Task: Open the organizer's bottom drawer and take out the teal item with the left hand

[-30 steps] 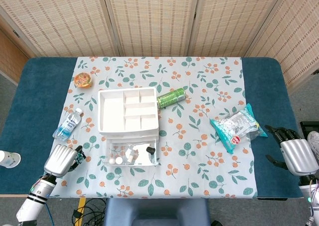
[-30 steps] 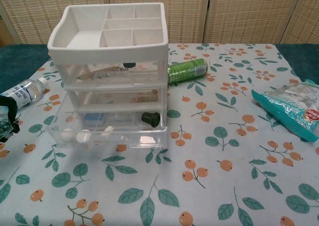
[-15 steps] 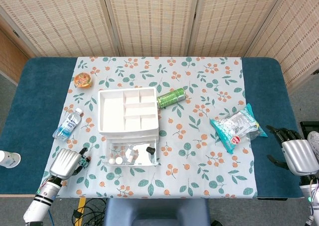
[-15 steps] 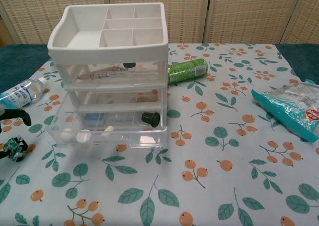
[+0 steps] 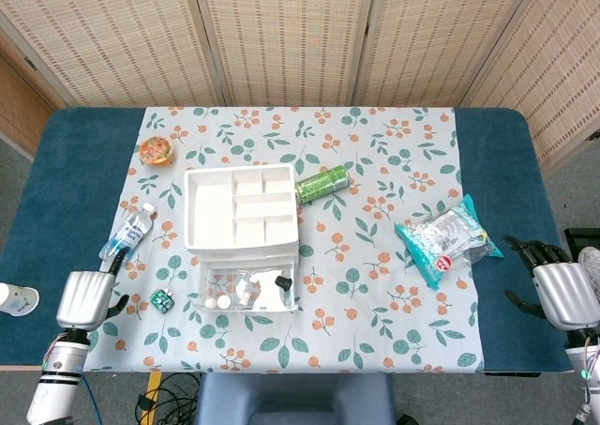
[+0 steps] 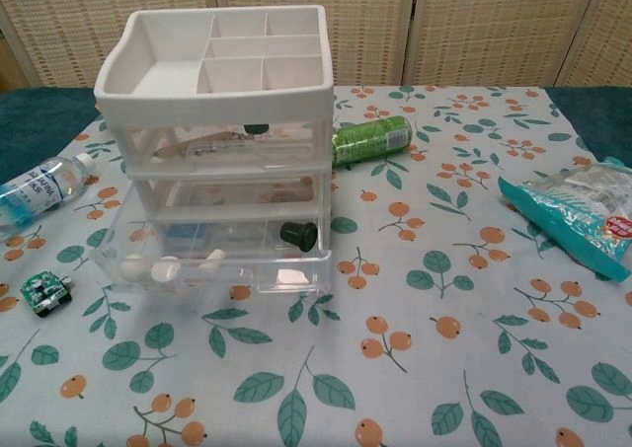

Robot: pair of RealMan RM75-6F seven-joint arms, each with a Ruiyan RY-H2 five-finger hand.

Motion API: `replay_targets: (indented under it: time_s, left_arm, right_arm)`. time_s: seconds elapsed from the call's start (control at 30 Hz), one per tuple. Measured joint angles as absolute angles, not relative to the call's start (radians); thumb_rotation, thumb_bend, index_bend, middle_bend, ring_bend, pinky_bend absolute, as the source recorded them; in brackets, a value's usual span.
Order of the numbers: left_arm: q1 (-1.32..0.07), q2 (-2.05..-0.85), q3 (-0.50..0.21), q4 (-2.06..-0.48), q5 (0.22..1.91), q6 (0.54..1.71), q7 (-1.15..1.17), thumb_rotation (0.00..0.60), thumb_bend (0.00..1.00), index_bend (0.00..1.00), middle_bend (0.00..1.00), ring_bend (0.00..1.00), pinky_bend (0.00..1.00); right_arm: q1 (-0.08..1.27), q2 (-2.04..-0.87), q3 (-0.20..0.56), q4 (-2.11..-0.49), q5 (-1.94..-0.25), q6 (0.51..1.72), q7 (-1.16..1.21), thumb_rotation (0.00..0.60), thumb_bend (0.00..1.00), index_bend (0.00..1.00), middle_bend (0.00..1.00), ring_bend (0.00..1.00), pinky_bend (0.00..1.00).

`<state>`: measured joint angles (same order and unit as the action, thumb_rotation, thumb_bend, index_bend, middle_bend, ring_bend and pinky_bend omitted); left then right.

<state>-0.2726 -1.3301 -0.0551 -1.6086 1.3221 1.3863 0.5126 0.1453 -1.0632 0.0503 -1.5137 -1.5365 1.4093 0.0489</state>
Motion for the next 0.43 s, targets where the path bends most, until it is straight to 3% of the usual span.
replay_targets:
  time_s: [0.17,0.43]
  left_arm:
    - [-0.235,-1.292,-0.096,-1.639,1.275,1.448,0.489,0.6,0.24,0.13,0.49,0.46,0.73]
    - [-0.193,-1.287,-0.106,-1.654,1.339,1.554,0.444,0.6,0.24,0.15,0.48,0.45,0.69]
  right_arm:
    - [0.139,-1.063,0.049,-1.515,-1.537,1.419,0.046,0.6,0.25,0.12,0.27,0.25,0.25]
    - [0.127,-1.084,0.055,-1.51,-1.523,1.441,0.028,0.6,0.25,0.12,0.27,0.25,0.25]
